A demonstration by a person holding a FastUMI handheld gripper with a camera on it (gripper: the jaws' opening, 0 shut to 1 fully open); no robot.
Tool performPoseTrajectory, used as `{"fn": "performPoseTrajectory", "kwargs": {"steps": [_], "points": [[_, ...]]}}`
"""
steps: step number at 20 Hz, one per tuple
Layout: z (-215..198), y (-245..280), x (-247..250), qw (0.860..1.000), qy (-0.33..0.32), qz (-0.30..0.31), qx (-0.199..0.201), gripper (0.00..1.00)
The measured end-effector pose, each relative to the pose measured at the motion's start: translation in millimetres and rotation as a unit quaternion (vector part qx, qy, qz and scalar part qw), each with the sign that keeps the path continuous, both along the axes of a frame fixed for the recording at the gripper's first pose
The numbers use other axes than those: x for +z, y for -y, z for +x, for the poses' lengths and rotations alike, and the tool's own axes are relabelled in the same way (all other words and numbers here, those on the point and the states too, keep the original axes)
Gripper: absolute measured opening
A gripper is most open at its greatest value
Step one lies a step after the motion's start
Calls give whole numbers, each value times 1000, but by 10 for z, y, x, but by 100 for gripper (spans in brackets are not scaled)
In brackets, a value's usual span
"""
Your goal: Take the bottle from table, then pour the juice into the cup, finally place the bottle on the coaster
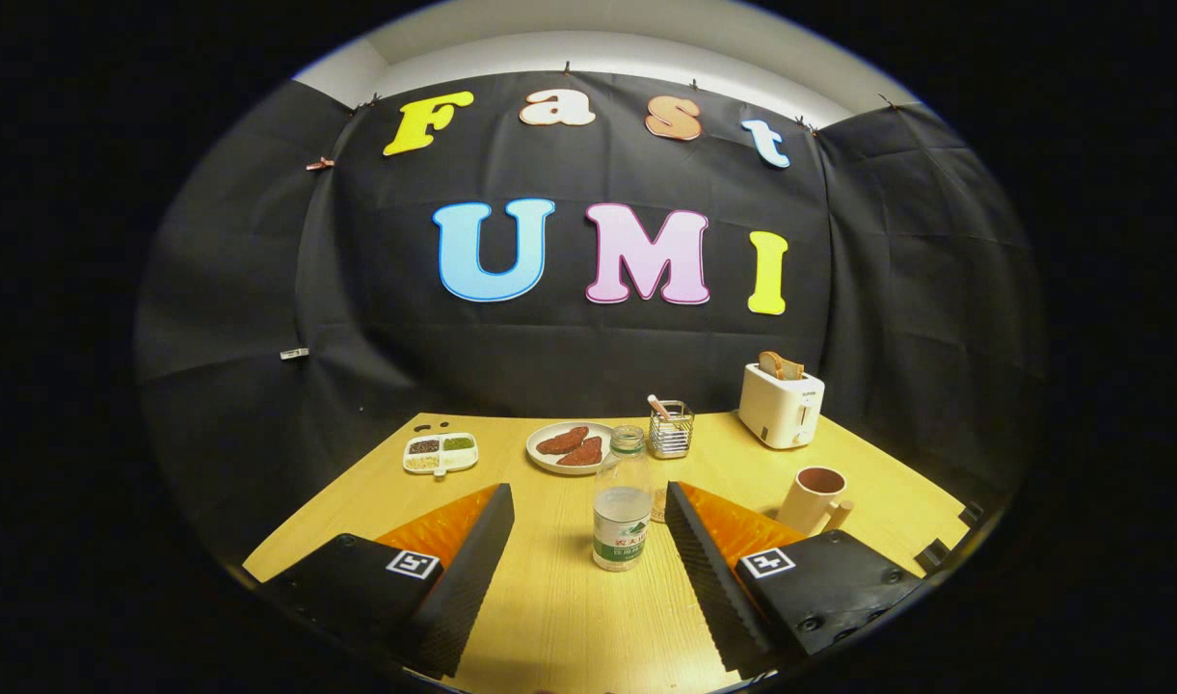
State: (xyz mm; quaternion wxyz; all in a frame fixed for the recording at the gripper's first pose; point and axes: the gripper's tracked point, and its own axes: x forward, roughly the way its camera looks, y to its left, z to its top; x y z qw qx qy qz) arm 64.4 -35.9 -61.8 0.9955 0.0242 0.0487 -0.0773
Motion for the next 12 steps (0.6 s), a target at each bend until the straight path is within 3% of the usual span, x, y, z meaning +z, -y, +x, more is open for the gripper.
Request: {"fn": "performPoseTrajectory", "kwargs": {"steps": [12], "points": [[506, 410, -596, 997, -22, 34, -67, 97]]}}
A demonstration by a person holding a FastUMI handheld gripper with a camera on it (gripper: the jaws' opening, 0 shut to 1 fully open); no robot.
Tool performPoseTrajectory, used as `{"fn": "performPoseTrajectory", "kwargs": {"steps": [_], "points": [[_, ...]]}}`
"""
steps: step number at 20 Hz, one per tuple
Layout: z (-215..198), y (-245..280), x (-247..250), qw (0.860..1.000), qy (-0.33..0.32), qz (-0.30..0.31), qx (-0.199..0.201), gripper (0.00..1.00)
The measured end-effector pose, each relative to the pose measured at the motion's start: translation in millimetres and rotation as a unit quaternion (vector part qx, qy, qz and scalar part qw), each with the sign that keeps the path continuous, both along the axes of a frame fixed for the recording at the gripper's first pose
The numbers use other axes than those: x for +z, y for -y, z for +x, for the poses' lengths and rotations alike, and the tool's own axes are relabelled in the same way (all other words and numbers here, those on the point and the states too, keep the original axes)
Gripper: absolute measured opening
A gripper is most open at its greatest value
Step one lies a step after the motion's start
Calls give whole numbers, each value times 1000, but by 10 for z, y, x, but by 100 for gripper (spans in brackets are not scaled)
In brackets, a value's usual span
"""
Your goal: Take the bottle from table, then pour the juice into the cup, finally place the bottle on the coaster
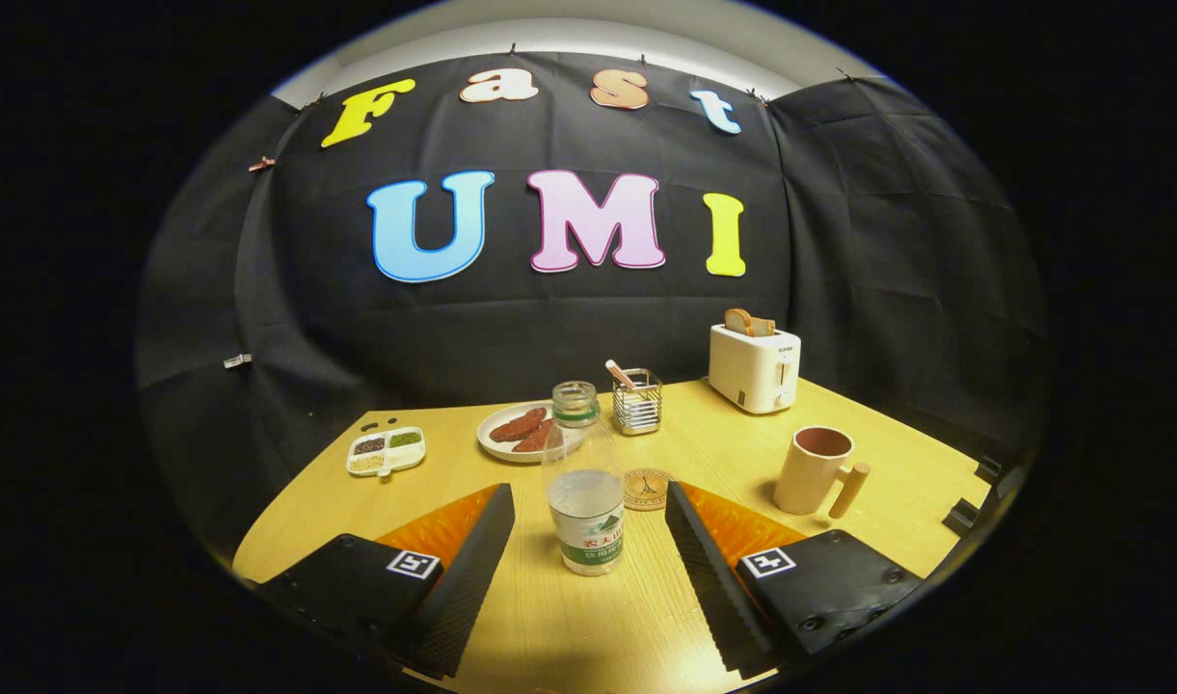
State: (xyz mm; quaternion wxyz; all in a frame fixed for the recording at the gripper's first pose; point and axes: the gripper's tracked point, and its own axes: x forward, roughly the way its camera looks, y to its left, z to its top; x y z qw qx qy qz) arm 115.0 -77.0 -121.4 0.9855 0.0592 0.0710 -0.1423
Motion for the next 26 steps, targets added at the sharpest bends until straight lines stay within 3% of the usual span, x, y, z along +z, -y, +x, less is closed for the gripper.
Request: {"fn": "performPoseTrajectory", "kwargs": {"steps": [12, 26], "points": [[502, -12, -487, 1000, -15, 2, -6, 99], [813, 187, -597, 998, -36, -31, -33, 99]]}}
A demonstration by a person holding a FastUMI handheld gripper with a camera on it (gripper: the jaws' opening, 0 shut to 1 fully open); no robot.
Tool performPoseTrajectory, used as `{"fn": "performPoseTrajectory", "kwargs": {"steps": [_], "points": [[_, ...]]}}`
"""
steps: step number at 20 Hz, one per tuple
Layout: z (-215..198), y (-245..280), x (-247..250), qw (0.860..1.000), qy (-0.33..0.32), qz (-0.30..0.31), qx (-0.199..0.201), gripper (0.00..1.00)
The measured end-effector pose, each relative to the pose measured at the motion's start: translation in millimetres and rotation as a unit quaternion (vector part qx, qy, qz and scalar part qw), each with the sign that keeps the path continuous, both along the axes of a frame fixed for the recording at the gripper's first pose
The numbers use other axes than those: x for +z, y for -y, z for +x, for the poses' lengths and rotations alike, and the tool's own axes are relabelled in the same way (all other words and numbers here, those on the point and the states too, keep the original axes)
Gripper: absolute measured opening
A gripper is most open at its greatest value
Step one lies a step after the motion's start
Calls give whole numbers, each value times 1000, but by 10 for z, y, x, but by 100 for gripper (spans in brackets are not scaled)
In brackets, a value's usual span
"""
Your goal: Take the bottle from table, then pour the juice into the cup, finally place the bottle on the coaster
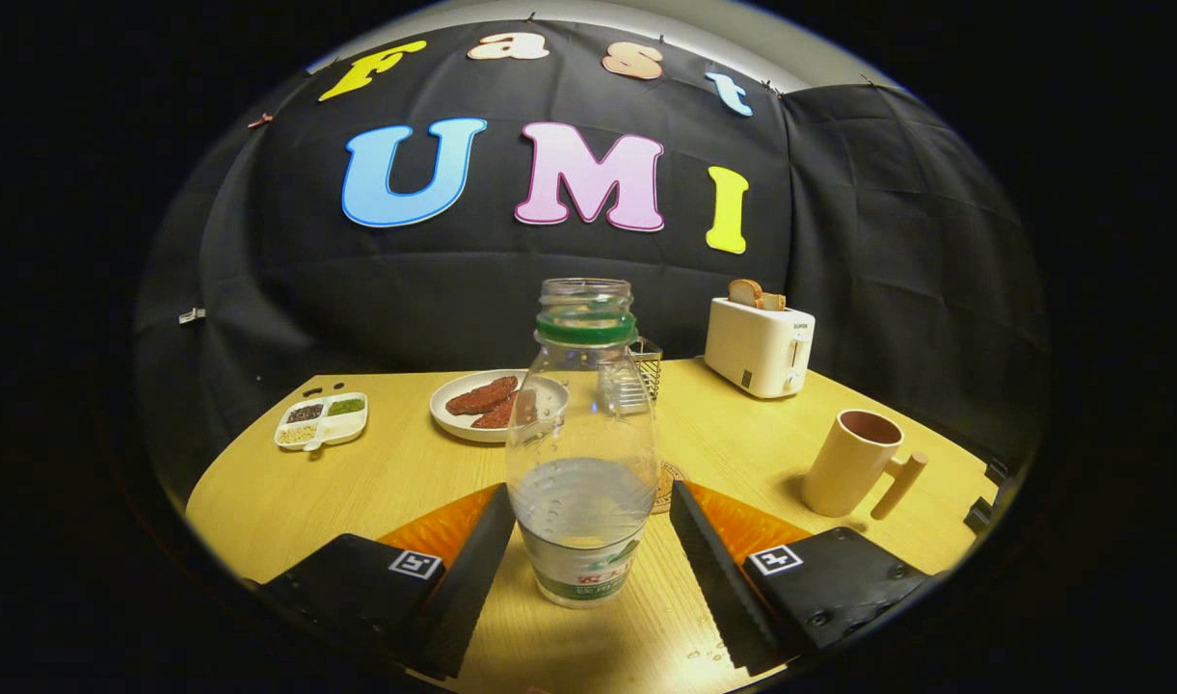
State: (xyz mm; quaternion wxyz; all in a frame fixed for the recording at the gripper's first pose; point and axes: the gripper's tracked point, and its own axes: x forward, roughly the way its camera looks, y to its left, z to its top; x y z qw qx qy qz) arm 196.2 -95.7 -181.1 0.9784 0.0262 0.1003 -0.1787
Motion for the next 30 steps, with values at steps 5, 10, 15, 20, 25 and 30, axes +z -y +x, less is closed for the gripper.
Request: {"fn": "performPoseTrajectory", "kwargs": {"steps": [5, 10, 15, 20, 25, 30], "points": [[57, -56, -18, 1000, -1, -2, 11, 85], [59, 10, -31, 1000, -6, 5, 5, 75], [-3, -22, 35, 999, -6, 30, 22, 74], [-52, 9, 259, 997, 11, 66, 29, 74], [-120, 82, 427, 992, 24, 122, 32, 74], [-116, 128, 537, 981, 31, 181, 66, 74]]}}
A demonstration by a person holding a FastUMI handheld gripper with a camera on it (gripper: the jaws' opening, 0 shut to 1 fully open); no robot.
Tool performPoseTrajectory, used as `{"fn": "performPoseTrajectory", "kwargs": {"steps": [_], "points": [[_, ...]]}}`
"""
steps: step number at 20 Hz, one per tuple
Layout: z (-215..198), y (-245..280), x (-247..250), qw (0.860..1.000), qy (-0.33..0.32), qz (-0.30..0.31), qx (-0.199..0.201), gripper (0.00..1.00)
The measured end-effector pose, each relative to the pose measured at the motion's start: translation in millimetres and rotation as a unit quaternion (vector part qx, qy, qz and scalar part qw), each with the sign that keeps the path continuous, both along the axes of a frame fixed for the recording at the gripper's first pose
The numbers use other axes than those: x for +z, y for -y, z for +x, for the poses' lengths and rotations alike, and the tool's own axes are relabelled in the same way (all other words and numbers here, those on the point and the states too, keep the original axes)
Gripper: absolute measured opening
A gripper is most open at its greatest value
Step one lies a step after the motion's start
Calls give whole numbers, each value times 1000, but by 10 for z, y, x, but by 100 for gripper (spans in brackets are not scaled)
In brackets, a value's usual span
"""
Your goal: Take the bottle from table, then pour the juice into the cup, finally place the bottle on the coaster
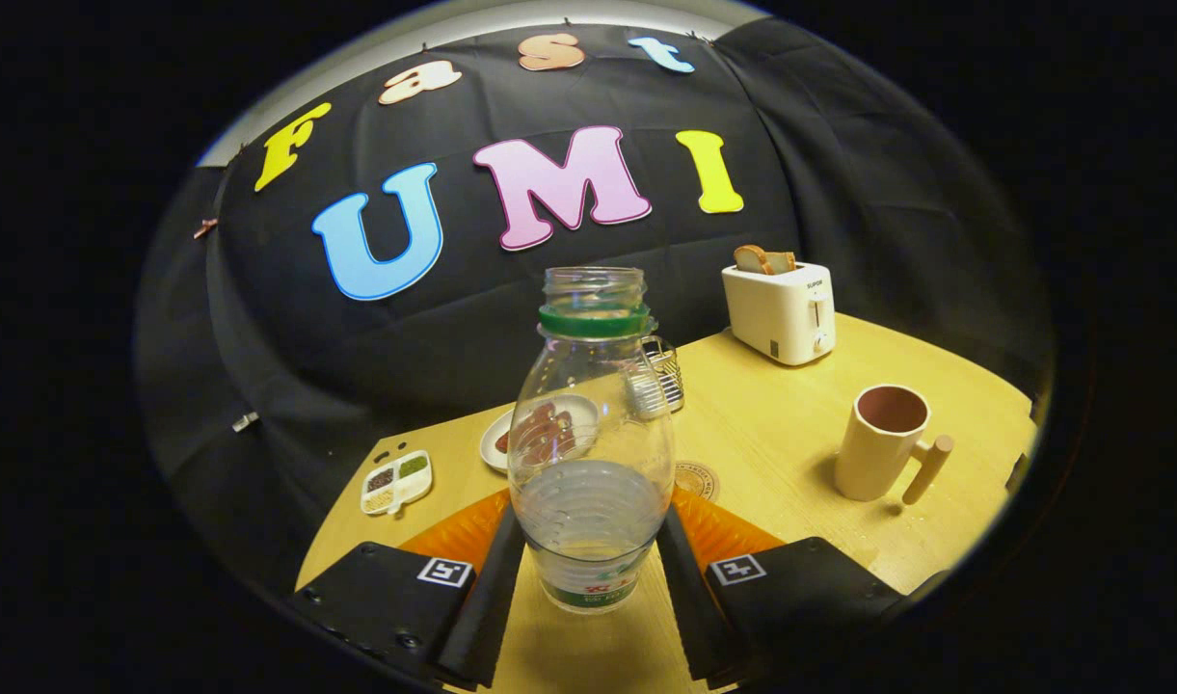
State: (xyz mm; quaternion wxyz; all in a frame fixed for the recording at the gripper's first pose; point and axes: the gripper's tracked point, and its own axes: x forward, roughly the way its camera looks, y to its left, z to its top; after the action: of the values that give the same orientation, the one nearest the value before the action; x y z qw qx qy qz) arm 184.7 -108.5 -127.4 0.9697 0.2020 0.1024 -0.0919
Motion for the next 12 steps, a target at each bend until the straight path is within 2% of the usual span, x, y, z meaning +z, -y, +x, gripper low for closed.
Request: {"fn": "performPoseTrajectory", "kwargs": {"steps": [8, 12], "points": [[-38, 300, 125, 992, 29, 120, 28, 74], [-44, 489, 109, 985, 36, 165, 23, 74]]}}
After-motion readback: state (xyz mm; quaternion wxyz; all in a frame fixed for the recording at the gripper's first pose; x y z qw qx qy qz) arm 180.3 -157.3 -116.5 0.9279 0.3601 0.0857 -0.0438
